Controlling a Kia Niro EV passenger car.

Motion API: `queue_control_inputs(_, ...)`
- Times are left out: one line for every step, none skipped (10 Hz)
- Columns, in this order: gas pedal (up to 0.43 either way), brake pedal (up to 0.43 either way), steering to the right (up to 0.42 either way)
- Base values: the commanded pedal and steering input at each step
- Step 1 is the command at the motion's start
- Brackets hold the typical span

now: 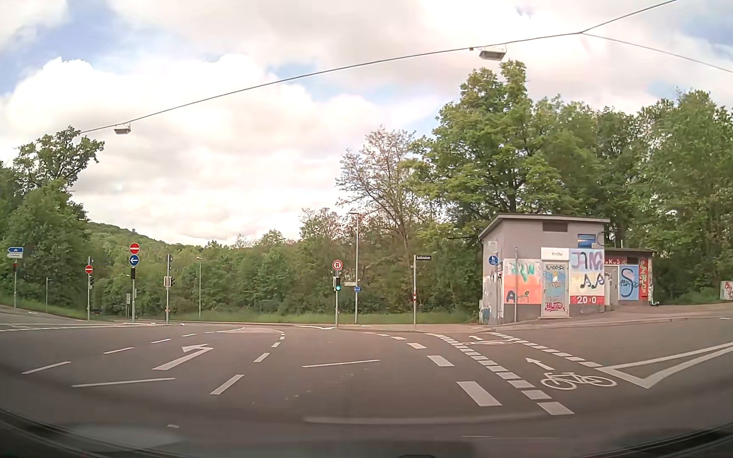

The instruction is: Follow the waypoints while adhering to traffic rules and regulations

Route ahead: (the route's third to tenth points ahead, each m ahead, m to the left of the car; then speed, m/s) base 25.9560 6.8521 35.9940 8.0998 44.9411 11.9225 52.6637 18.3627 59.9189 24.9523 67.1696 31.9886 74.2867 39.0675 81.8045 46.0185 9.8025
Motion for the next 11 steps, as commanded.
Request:
queue_control_inputs(0.087,0.000,-0.036)
queue_control_inputs(0.087,0.000,-0.038)
queue_control_inputs(0.087,0.000,-0.040)
queue_control_inputs(0.079,0.000,-0.040)
queue_control_inputs(0.067,0.000,-0.041)
queue_control_inputs(0.067,0.000,-0.047)
queue_control_inputs(0.067,0.000,-0.050)
queue_control_inputs(0.067,0.000,-0.051)
queue_control_inputs(0.047,0.000,-0.051)
queue_control_inputs(0.039,0.000,-0.050)
queue_control_inputs(0.039,0.000,-0.050)
